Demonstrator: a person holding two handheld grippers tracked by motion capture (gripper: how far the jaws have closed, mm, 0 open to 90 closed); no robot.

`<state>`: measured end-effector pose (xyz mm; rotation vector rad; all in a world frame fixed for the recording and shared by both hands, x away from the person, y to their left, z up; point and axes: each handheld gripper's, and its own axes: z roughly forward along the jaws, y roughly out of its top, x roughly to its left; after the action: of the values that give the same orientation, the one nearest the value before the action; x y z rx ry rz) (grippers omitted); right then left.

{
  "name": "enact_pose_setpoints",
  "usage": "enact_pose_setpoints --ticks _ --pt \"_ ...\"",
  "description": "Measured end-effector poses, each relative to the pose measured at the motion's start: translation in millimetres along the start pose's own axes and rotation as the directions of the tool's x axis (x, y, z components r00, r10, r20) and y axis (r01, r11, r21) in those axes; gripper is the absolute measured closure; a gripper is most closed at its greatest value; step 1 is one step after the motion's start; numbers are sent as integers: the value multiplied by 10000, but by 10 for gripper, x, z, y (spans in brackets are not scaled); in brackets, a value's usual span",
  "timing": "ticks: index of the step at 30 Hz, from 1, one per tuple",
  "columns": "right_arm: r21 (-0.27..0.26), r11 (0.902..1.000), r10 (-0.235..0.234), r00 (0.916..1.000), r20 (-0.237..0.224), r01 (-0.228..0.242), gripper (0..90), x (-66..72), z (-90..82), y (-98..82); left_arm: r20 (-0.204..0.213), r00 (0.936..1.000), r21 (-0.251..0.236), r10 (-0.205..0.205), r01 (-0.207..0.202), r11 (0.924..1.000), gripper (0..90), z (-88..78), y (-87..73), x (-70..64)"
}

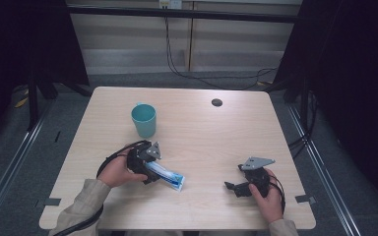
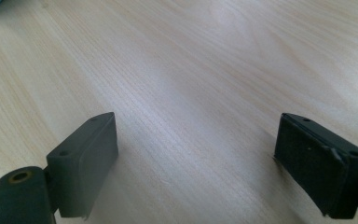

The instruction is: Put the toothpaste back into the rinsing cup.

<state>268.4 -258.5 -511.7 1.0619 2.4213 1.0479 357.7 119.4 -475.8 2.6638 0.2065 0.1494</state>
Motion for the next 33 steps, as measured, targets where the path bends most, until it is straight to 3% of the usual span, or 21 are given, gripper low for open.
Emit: enact_pose_setpoints --ticks 13,26,33 --pt "-1 10000 -1 10000 0 1 127 0 0 0 -9 9998 60 219 -218 9997 185 59 7 2" --pt "-2 10000 -4 10000 1 4 127 0 0 0 451 9990 -201 58 -49 9998 197 76 -11 26" --pt "-2 10000 -3 10000 -3 3 127 -1 0 0 861 9961 -469 175 -135 9988 290 63 -41 41"
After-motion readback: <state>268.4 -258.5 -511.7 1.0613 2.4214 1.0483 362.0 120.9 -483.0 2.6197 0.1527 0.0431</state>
